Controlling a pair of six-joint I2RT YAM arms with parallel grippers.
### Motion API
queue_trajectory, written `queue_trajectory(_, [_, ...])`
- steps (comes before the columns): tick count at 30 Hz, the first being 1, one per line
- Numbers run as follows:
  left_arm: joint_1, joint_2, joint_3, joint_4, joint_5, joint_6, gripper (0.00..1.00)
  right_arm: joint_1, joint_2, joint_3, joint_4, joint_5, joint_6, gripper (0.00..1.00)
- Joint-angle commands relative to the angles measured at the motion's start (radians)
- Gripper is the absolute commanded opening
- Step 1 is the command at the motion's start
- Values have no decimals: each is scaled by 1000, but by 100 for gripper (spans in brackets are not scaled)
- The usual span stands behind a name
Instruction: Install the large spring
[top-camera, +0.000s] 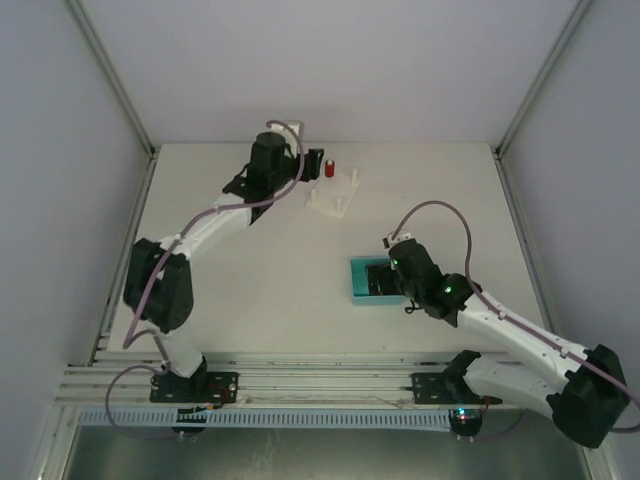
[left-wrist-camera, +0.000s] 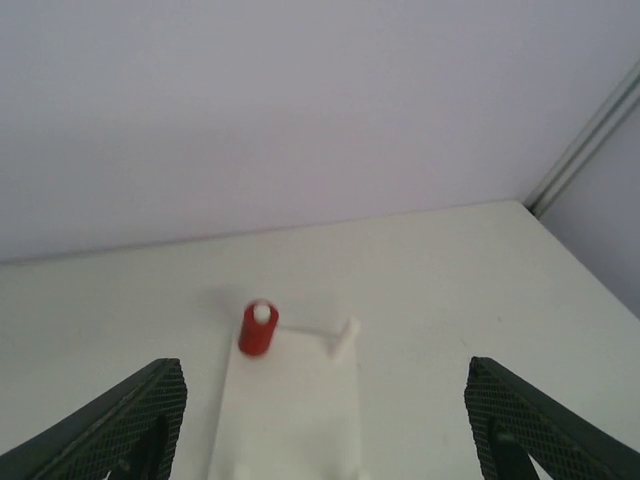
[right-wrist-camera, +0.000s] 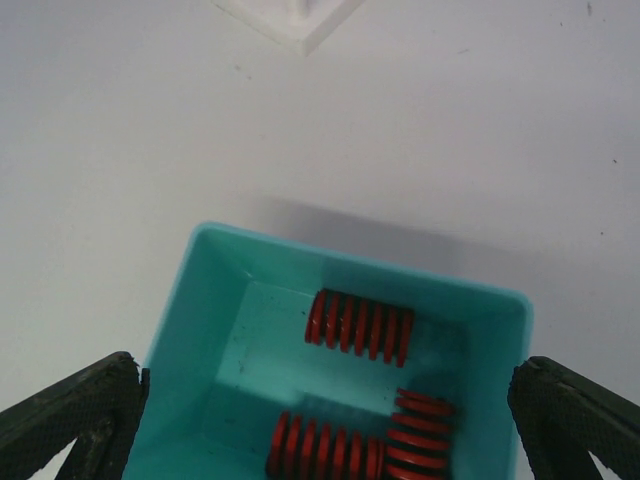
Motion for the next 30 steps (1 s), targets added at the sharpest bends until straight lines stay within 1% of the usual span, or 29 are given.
queue_trajectory(1, [4,-145,-217,46,14,-52,82,-27,56,108,-129,-66,51,100])
queue_trajectory(4, [1,-264,-360,57,10,-72,90,-68,132,179,-193,-127,46,95])
queue_trajectory(6, [-1,-356,-470,72,14,-102,99,-88,172,224,-233,-200,-6,88])
queue_trajectory(9, [-11,-480,-630,106,-13,-140,99,-102,231,276,-293,-245,-80,76])
queue_trajectory(12, [-17,-597,-813,208,-9,-207,99,-105,284,332,-351,-241,-176,69])
queue_trajectory(15, [-20,-685,-984,302,2,-233,99,-111,323,384,-402,-240,-281,66])
queue_trajectory(18, [-22,-727,-1086,342,-28,-207,99,-112,391,440,-475,-230,-388,67])
queue_trajectory(21, [-25,-737,-1135,363,-69,-183,99,-113,462,493,-546,-190,-502,66])
queue_trajectory(24, [-24,-721,-1169,444,-42,-169,99,-135,511,492,-515,-157,-621,60])
queue_trajectory(27, [-24,-713,-1146,415,-39,-170,99,-146,532,468,-472,-171,-734,56])
queue_trajectory(30, [-24,-719,-1150,418,-26,-175,99,-156,554,464,-460,-201,-793,52])
